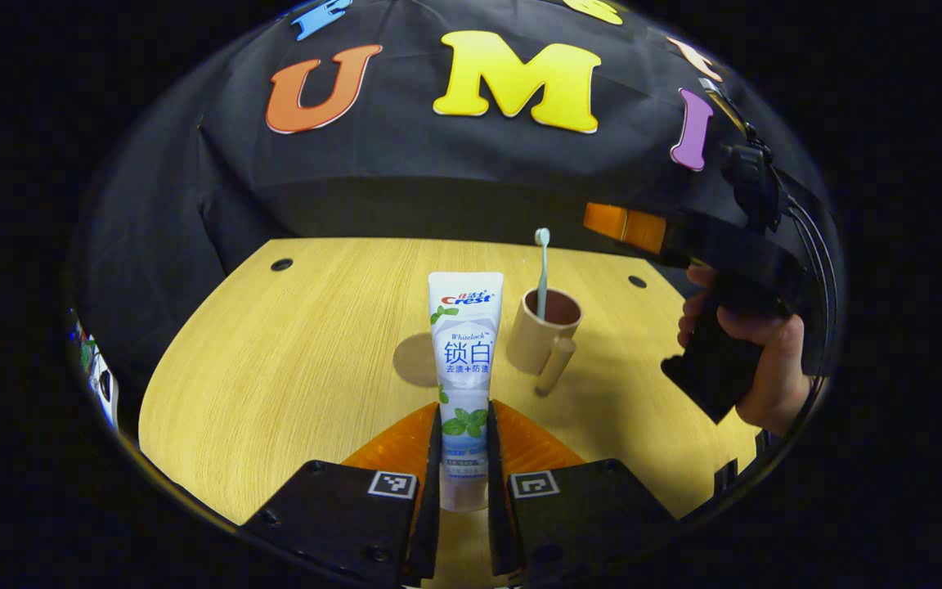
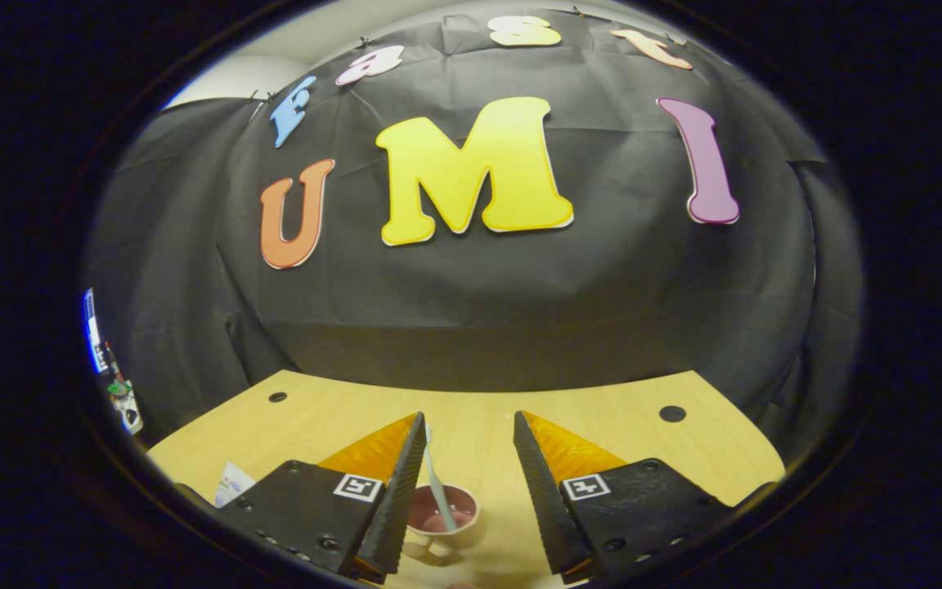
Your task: Put the toothbrush and toothpaste on the desktop into the cup, then pick up the cup and place it on the coaster on the desktop.
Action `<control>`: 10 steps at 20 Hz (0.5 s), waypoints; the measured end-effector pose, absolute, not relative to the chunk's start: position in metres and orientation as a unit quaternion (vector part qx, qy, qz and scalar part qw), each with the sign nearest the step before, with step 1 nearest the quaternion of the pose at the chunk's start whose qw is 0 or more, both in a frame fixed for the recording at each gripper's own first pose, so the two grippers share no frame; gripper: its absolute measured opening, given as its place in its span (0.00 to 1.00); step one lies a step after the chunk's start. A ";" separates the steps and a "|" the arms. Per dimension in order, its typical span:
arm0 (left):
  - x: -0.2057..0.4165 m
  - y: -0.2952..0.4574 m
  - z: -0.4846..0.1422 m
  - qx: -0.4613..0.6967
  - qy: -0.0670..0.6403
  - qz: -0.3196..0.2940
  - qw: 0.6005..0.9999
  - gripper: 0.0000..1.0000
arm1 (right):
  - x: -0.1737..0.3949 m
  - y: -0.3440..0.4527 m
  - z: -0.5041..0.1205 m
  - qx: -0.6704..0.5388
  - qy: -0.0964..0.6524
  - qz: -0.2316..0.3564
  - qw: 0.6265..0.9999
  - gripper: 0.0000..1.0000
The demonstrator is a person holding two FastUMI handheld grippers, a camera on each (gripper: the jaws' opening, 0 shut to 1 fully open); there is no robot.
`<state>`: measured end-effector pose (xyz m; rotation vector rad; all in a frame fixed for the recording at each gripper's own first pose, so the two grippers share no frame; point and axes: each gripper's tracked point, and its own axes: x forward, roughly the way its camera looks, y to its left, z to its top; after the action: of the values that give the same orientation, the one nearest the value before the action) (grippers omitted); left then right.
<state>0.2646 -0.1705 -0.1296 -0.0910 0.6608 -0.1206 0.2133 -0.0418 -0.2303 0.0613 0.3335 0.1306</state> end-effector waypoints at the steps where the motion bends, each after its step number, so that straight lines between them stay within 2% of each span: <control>1: 0.278 -0.178 -0.122 -0.044 0.304 -0.065 0.950 0.27 | 0.209 -0.050 -0.226 0.029 0.166 0.062 0.984 0.65; 7: 0.351 -0.224 -0.085 -0.027 0.188 -0.103 0.976 0.27 | 0.195 -0.094 -0.211 0.028 0.167 0.046 0.984 0.69; 10: 0.373 -0.242 -0.083 -0.028 0.156 -0.115 0.981 0.27 | 0.192 -0.110 -0.215 0.028 0.175 0.039 0.983 0.71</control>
<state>0.3728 -0.2422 -0.0833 -0.0564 0.3131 -0.2324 0.1917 -0.1100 -0.2148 0.0573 0.3513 0.0779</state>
